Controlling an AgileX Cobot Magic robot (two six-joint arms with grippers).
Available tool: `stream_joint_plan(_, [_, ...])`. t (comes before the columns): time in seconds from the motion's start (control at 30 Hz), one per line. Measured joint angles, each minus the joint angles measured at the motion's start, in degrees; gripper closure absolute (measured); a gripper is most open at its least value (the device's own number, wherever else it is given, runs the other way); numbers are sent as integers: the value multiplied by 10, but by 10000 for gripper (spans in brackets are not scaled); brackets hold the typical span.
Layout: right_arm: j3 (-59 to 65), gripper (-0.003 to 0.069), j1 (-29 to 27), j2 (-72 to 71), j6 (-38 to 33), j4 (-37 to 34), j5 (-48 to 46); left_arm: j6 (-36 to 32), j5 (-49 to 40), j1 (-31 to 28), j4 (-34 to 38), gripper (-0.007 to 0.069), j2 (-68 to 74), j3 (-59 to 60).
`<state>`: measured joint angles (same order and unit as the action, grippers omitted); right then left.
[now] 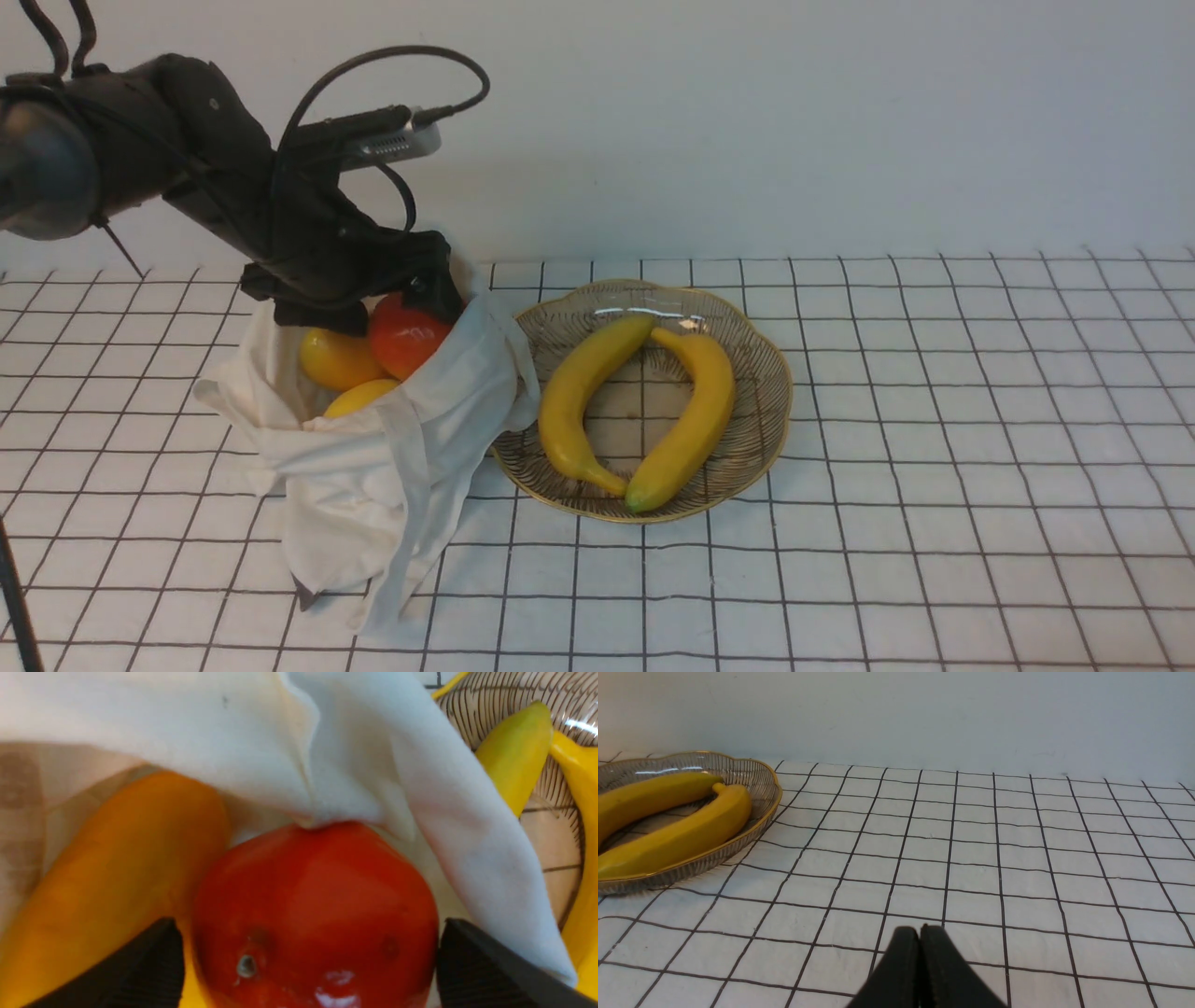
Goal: Take the fruit out of the bag on the white checkered tablecloth and place them on the plate.
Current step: 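Reach into the bag and grasp the red fruit inside it with the left gripper, then move the pomegranate from the bag into the fruit plate with the left gripper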
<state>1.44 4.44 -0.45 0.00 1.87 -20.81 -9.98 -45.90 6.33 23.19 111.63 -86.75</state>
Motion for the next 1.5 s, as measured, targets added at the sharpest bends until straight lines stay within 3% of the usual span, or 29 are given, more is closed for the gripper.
stream_joint_plan(0.17, [0, 674, 0, 0, 0, 0, 0, -3, -6, 0, 22, 33, 11, -1])
stream_joint_plan(0.4, [0, 674, 0, 0, 0, 0, 0, -2, -15, -2, 11, 34, 0, -1])
stream_joint_plan(0.7, [0, 674, 0, 0, 0, 0, 0, 22, -48, -9, -136, 34, -135, -1])
stream_joint_plan(0.87, [0, 674, 0, 0, 0, 0, 0, 50, -74, -4, -148, 34, -194, -1])
stream_joint_plan(1.1, [0, 674, 0, 0, 0, 0, 0, 33, -70, 83, -52, 34, -186, -1])
stream_joint_plan(1.3, [0, 674, 0, 0, 0, 0, 0, 21, -23, 169, -35, 34, -126, -1])
stream_joint_plan(1.37, [0, 674, 0, 0, 0, 0, 0, 14, 30, 203, -31, 34, -84, -1])
stream_joint_plan(1.5, [0, 674, 0, 0, 0, 0, 0, 12, 76, 217, -22, 34, -41, -1])
